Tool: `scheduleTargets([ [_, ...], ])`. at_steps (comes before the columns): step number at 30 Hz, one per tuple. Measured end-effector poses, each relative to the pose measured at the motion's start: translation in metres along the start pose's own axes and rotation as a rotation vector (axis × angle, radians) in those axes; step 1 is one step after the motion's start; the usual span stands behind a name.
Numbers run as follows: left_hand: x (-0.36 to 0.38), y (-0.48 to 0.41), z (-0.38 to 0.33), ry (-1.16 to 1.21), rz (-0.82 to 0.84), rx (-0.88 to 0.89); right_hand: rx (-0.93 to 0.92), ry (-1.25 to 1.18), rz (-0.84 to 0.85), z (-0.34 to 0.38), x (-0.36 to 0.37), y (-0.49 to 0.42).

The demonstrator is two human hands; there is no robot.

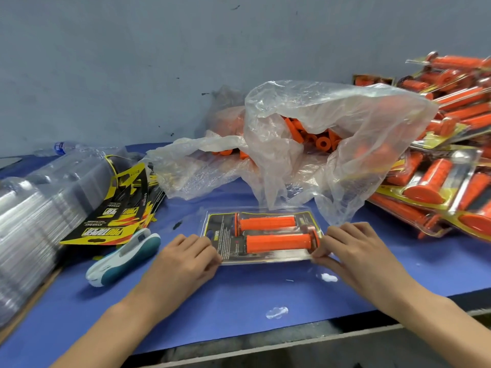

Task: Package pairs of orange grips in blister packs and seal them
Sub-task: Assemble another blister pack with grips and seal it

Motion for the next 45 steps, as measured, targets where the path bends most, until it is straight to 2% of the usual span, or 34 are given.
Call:
scheduleTargets([
  [7, 0.001, 0.004, -0.029, 0.051, -0.044, 0.113, -0.027, 0.115, 0.044, 0.028, -0.001, -0.004],
  [11, -0.002, 0.015, -0.024, 0.150, -0.006, 0.134, -0.030, -0.022, 0.029, 0.035, -0.008, -0.010],
  [14, -0.007, 0.022, -0.006, 0.128, 0.049, 0.075, -0.019, -0.142, 0.033, 0.029, -0.009, -0.011],
  [17, -0.015, 0.023, 0.002, 0.083, 0.047, 0.050, -0.039, -0.135, 0.051, 0.028, -0.008, -0.013],
  [21, -0.015, 0.025, -0.013, 0.009, 0.075, 0.169, -0.071, -0.071, 0.076, 0.055, -0.009, -0.018],
  [26, -0.014, 0.027, -0.024, 0.111, 0.045, 0.178, -0.094, -0.194, 0.067, 0.075, -0.020, -0.019],
  [31, -0.019, 0.029, -0.012, 0.115, 0.109, 0.115, -0.133, -0.328, 0.055, 0.061, -0.020, -0.021],
  [33, -0.019, 0.027, -0.017, 0.087, 0.094, 0.143, -0.173, -0.293, 0.106, 0.058, -0.016, -0.023],
  [36, -0.019, 0.023, -0.031, -0.003, 0.055, 0.201, -0.251, -0.148, 0.345, 0.056, -0.007, -0.023],
  [38, -0.021, 0.020, -0.039, -0.043, 0.035, 0.220, -0.223, -0.219, 0.429, 0.050, -0.008, -0.017],
  [41, -0.020, 0.014, -0.050, -0.044, 0.023, 0.203, -0.136, -0.416, 0.268, 0.064, -0.034, -0.016],
  [45, -0.005, 0.005, -0.066, 0.024, 0.000, 0.190, -0.283, -0.262, 0.189, 0.096, -0.041, -0.015],
])
Point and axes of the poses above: each hand's wrist, its own y-axis away from the middle knuckle, its own x-axis out of the palm, z = x × y, the point moved 4 cm from there along -y, towards the middle knuckle, and after that the axes turned 14 degrees about y, right-handed, at the moved point
